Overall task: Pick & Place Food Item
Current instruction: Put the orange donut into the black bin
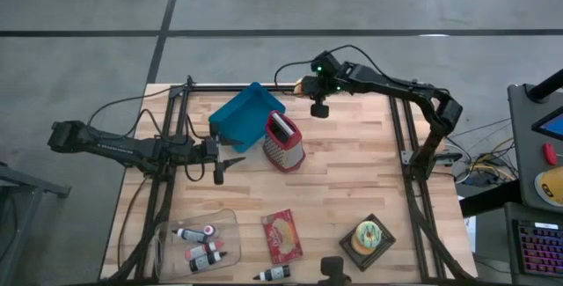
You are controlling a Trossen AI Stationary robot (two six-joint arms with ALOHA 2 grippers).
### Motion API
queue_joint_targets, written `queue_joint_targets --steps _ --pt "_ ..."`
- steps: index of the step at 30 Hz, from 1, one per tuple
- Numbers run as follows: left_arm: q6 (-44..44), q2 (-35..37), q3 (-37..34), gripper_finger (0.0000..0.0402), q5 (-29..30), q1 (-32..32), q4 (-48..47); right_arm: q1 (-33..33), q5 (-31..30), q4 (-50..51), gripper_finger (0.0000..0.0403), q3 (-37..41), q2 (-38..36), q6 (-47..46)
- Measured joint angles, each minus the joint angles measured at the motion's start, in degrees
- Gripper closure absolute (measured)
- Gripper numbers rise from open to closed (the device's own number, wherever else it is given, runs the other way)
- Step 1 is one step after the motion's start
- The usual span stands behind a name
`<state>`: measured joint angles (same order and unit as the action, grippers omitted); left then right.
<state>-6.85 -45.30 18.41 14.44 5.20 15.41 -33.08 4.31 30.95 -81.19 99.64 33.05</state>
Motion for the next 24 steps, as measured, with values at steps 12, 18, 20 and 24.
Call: queue_joint_targets --steps 12,18,20,24 --pt "-1.1 0.2 0.0 0.0174 -0.4 0.0 1.1 0.1 0.1 -3.2 0.0395 0.0 -9.9 0.2" --pt "-1.2 0.2 0.0 0.0174 -2.7 0.0 3.3 2.1 2.4 -2.9 0.0395 0.0 -15.1 0.3" --pt "-1.5 0.2 0.0 0.0174 -3.3 0.0 4.1 3.0 6.0 -2.9 0.0395 0.0 -16.6 -0.2" --pt "-2.3 0.2 0.0 0.0174 -4.7 0.0 4.7 5.4 13.2 -2.9 0.0395 0.0 -19.1 -1.6"
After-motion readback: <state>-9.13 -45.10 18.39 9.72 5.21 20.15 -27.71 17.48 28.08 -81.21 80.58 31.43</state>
